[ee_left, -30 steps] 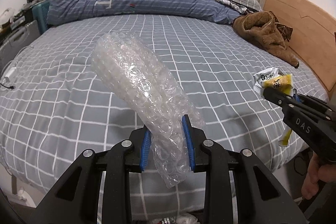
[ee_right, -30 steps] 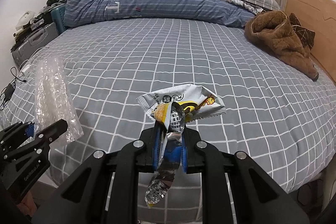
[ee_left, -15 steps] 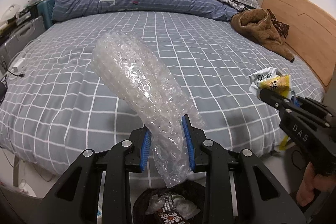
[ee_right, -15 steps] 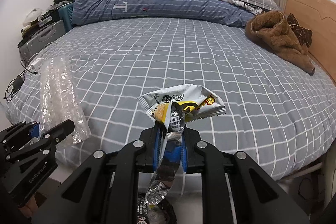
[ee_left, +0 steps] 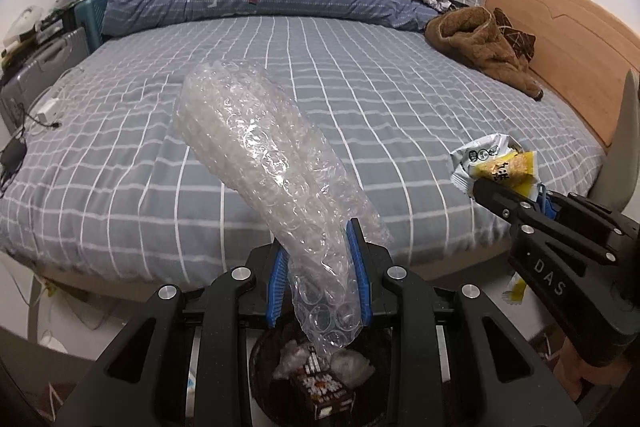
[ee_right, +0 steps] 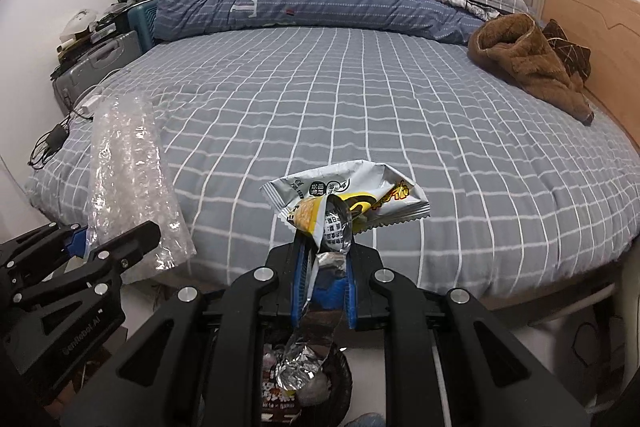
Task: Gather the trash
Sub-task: 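Carry the bubble wrap and wrapper off the bed over the bin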
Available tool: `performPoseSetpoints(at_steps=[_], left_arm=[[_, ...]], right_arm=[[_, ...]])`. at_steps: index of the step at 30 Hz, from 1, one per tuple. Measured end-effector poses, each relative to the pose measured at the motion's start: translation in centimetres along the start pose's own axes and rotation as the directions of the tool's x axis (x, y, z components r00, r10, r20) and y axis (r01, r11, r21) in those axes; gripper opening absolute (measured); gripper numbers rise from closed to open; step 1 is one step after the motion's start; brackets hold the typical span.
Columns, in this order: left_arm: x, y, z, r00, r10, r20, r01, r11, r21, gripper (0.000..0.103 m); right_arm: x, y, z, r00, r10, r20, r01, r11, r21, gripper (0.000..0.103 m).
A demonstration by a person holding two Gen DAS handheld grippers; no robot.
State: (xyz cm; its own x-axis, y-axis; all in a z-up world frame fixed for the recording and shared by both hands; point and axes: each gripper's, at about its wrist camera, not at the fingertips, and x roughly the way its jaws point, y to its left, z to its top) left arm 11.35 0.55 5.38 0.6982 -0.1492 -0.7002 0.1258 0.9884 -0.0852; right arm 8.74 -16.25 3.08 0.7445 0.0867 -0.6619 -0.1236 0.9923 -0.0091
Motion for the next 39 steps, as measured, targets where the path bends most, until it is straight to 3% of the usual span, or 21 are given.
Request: performPoseSetpoints(at_steps=[11, 20, 32, 39], left_arm=[[-2.4, -0.1, -5.4, 0.994, 0.002, -0.112, -0.006, 0.999, -0.033, 0.028], [-1.9, 1.3, -9.6, 0.975, 0.007, -0.223, -0.023, 0.997, -0.069, 0.027], [4.0, 2.3, -12.5, 0.939, -0.03, -0.343, -0.007, 0.994, -0.106, 0.027], [8.9, 0.5, -13.2, 0.904, -0.052, -0.424, 0.012, 0.995, -0.097, 0.027]], right_arm=[[-2.4, 1.0, -4.5, 0.998, -0.001, -0.059, 0.001, 1.0, 0.005, 0.015], [-2.8, 1.4, -8.4, 0.989, -0.008, -0.147, 0.011, 1.0, 0.02, 0.015], [2.6, 0.7, -11.5, 0.958, 0.007, -0.286, 0.003, 0.999, 0.037, 0.015], [5.4, -0.8, -12.5, 0.941, -0.005, -0.338, 0.023, 0.999, 0.049, 0.015]])
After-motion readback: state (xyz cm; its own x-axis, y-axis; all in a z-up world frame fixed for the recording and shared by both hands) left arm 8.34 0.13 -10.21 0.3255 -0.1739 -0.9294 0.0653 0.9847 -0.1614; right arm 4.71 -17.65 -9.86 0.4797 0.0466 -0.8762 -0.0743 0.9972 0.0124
